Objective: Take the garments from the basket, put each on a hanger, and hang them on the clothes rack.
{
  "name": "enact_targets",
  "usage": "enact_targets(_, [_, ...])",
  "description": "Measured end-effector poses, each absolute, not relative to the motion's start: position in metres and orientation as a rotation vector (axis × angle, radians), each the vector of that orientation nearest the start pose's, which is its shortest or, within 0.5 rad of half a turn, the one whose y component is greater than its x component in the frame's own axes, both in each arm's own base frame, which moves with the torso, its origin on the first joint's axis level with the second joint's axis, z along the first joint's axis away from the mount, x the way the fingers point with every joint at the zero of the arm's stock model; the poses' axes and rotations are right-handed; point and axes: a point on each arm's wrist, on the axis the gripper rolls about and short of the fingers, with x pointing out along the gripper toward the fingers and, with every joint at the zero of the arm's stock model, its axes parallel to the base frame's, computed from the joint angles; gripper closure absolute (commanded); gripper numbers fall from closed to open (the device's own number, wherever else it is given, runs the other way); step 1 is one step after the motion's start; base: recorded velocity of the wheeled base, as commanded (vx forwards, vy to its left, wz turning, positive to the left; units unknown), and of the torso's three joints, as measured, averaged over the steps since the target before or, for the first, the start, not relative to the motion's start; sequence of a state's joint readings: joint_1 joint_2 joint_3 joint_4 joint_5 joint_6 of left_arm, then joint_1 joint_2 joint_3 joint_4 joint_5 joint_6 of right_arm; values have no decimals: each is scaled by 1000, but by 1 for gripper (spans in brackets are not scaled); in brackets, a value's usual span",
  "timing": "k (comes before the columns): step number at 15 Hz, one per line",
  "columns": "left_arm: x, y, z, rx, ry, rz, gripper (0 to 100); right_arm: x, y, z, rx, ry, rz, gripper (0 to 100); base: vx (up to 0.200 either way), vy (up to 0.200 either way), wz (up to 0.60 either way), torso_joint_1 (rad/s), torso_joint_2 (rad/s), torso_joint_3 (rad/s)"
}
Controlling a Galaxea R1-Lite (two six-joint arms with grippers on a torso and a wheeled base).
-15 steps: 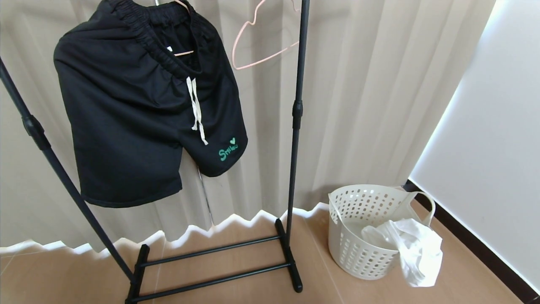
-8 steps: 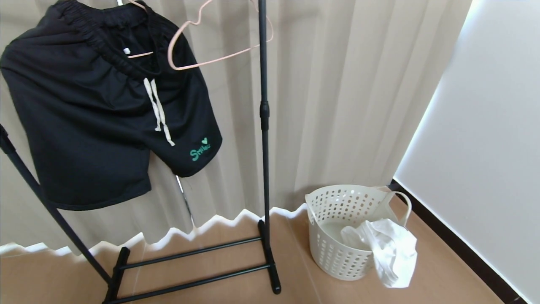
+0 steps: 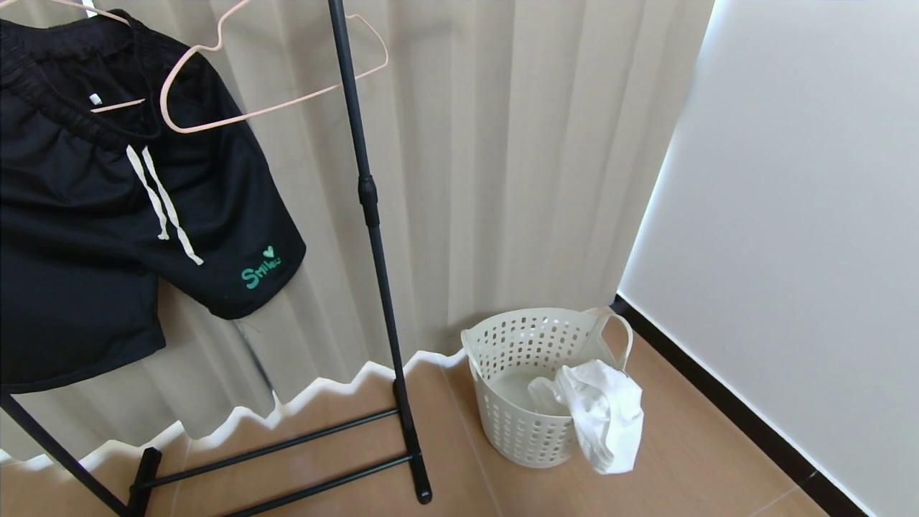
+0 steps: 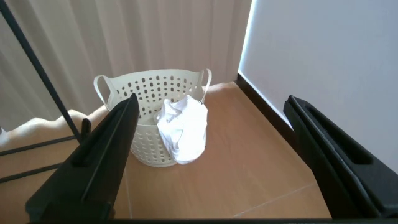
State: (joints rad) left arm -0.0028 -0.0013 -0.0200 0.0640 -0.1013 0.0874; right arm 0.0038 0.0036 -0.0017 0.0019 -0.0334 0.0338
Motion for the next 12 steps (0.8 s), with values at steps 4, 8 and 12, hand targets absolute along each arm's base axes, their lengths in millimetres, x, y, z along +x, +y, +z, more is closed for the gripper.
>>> enact_targets(4, [-25, -2, 74, 85, 38, -107, 0, -23, -1, 76, 34, 3, -30, 0, 0, -200, 0, 1, 2, 2])
enact_targets(8, [-25, -2, 74, 84, 39, -105, 0, -23, -1, 76, 33, 3, -30, 0, 200, -100, 0, -2, 2, 6])
enact_targets(12, [-25, -2, 74, 82, 39, -103, 0, -23, -1, 76, 33, 3, -30, 0, 100, 0, 0, 0, 1, 1])
